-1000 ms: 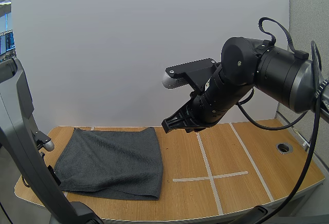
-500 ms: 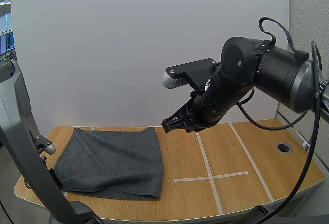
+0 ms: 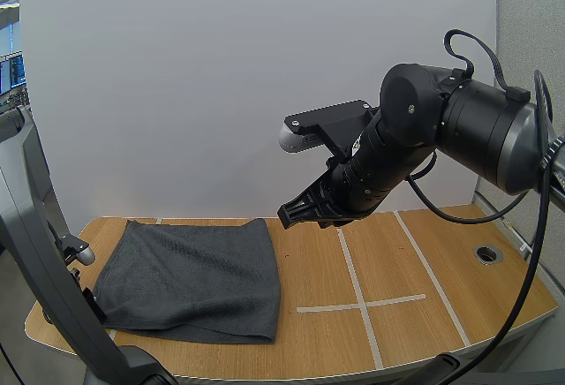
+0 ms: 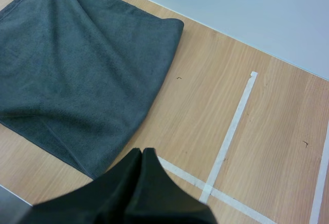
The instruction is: Fold the towel
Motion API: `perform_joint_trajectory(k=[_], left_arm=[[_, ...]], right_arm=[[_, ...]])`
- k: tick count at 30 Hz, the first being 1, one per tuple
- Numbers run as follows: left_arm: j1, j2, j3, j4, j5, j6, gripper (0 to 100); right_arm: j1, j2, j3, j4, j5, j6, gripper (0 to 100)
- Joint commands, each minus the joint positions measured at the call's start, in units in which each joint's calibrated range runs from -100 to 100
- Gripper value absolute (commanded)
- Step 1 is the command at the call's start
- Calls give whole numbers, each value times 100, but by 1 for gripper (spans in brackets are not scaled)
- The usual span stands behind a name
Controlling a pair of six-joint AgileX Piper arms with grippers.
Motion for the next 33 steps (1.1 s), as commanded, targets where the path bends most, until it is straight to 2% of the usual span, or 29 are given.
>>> perform_joint_trajectory(k=[1, 3, 6, 15, 33], left_arm=[[-16, 87, 63, 136, 312, -50, 22], [-16, 57, 35, 136, 312, -50, 9], [-16, -9, -86, 160, 330, -94, 0], [-16, -425, -642, 177, 598, -182, 0], [-16, -429, -657, -4, 598, -194, 0]], right_arm=[[-22, -70, 22, 15, -28, -57, 0], [-22, -70, 22, 15, -28, -57, 0], [-22, -70, 22, 15, -28, -57, 0], [-22, -70, 22, 15, -28, -57, 0], [-22, -70, 22, 15, -28, -57, 0]])
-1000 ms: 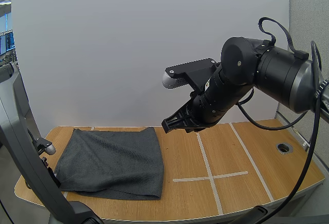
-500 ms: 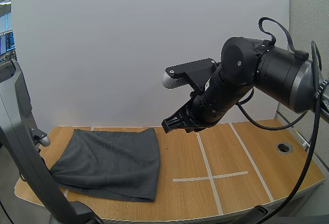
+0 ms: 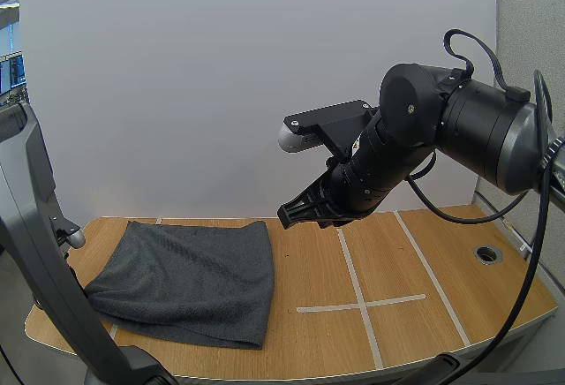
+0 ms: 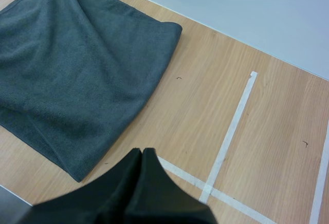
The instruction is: Fold the towel
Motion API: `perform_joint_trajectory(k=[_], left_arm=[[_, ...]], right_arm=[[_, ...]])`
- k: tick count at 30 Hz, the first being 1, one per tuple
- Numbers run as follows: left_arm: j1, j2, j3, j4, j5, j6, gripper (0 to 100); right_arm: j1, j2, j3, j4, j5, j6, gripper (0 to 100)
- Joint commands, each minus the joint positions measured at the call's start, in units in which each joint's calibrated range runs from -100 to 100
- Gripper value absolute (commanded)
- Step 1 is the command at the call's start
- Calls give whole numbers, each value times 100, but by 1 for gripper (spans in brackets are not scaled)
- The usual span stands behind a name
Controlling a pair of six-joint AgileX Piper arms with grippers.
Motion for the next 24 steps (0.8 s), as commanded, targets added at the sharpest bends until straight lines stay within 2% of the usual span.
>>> perform_joint_trajectory(k=[1, 4, 6, 10, 11, 12, 15, 24], left_arm=[[-16, -73, -41, -107, 121, -42, 0], [-16, -49, -41, -106, 121, -42, 1], [-16, -49, -41, -137, 121, -42, 8], [-16, -49, -41, -144, 121, 9, 34], [-16, -49, -41, -144, 121, 37, 34], [-16, -49, -41, -144, 121, 50, 31], [-16, -49, -41, -154, 121, 126, 0], [-16, -49, -41, -88, 121, 136, 0]], right_arm=[[-22, -70, 22, 15, -28, -57, 0], [-22, -70, 22, 15, -28, -57, 0], [-22, -70, 22, 15, -28, -57, 0], [-22, -70, 22, 15, -28, -57, 0], [-22, -70, 22, 15, -28, -57, 0], [-22, -70, 22, 15, -28, -57, 0], [-22, -70, 22, 15, -28, -57, 0], [-22, -70, 22, 15, 23, -57, 0]])
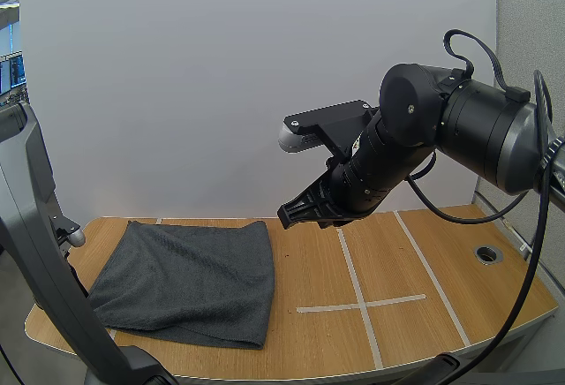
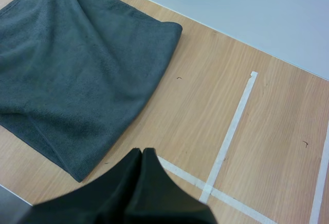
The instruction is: Fold the towel
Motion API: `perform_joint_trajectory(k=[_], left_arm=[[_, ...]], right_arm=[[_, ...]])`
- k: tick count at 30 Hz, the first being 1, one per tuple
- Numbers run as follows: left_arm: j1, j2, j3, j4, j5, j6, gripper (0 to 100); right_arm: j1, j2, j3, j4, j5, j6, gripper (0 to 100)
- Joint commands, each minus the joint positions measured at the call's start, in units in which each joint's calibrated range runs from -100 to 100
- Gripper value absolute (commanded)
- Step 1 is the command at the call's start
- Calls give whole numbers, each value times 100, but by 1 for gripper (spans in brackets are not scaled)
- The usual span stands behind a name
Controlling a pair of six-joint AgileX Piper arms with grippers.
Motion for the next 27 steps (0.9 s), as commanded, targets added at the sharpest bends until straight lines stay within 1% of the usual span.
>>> perform_joint_trajectory(k=[1, 3, 4, 6, 7, 8, 9, 10, 12, 13, 14, 15, 16, 17, 21, 27], left_arm=[[-16, -49, -41, 9, 121, 88, 0], [-16, -49, -41, 23, 121, 88, 4], [-16, -49, -41, 32, 121, 66, 14], [-16, -49, -41, 32, 121, 53, 37], [-16, -49, -41, 47, 121, 53, 50], [-16, -49, -41, 63, 121, 53, 70], [-16, -49, -41, 63, 121, 53, 93], [-16, -34, -41, 27, 121, 53, 100], [-16, 58, -41, -56, 121, 53, 100], [-16, 130, -41, -68, 121, 53, 98], [-16, 219, -41, -76, 121, 53, 89], [-16, 315, -41, -76, 121, 53, 84], [-16, 409, -41, -76, 121, 53, 80], [-16, 487, -41, -89, 121, 53, 78], [-16, 660, -41, -195, 121, 53, 81], [-16, 686, -41, -207, 121, 53, 81]], right_arm=[[-22, -70, 22, 15, 23, -57, 0], [-22, -70, 22, 15, 23, -57, 0], [-22, -70, 22, 15, 23, -57, 0], [-22, -70, 22, 15, 23, -57, 0], [-22, -70, 22, 15, 23, -57, 0], [-22, -70, 22, 15, 23, -57, 0], [-22, -70, 22, 15, 23, -57, 0], [-22, -70, 22, 15, 23, -57, 0], [-22, -70, 22, 15, 23, -57, 0], [-22, -70, 22, 15, 23, -57, 0], [-22, -70, 22, 15, 23, -57, 0], [-22, -70, 22, 15, 23, -57, 0], [-22, -70, 22, 15, 41, -57, 0], [-22, -70, 22, 15, 41, -57, 0], [-22, -70, 22, 15, 41, -57, 0], [-22, -70, 22, 15, 41, -57, 0]])
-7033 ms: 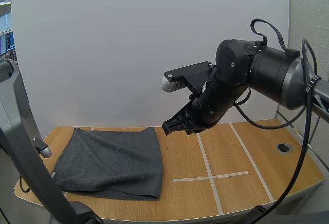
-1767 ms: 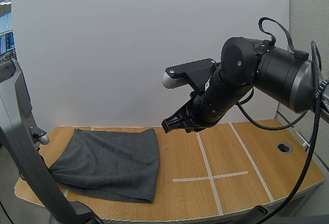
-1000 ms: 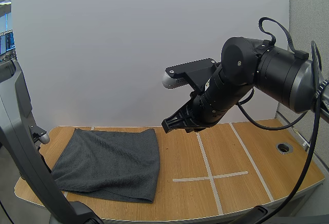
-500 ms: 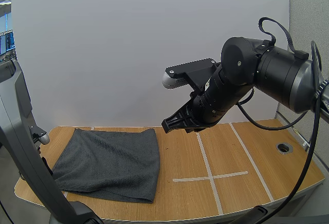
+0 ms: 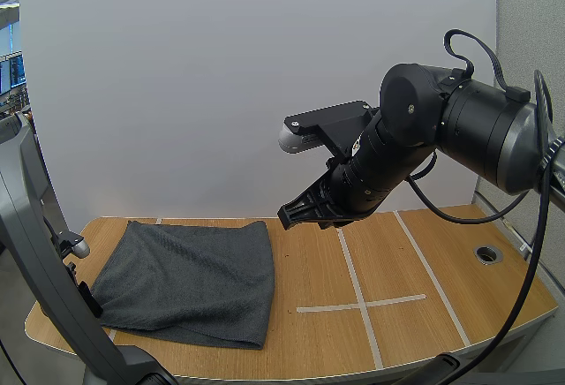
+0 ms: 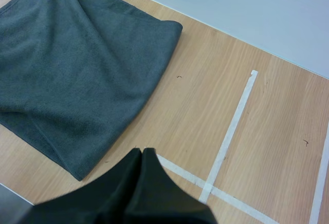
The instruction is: Fold the towel
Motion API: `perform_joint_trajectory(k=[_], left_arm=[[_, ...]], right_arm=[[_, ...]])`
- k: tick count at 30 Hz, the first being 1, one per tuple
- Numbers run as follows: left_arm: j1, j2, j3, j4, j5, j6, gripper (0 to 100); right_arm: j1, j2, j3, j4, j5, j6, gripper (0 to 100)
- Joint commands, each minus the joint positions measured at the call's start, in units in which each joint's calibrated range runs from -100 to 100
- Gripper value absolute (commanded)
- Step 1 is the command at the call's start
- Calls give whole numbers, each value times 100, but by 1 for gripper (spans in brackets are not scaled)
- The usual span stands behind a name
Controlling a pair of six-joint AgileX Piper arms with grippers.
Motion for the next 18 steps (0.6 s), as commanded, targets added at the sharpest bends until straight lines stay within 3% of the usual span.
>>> perform_joint_trajectory(k=[1, 3, 5, 10, 18], left_arm=[[-16, 5, -41, -119, 104, 26, 81], [-16, 5, -69, -119, 104, 26, 79], [-16, 5, -83, -109, 104, 26, 65], [-16, 5, -83, -97, 104, 26, 0], [-16, -18, -131, 28, 104, -33, 0]], right_arm=[[-22, -70, 22, 15, -9, -57, 0], [-22, -70, 22, 15, -9, -57, 0], [-22, -70, 22, 15, -9, -57, 0], [-22, -70, 22, 15, -9, -57, 0], [-22, -70, 22, 15, -9, -57, 0]])
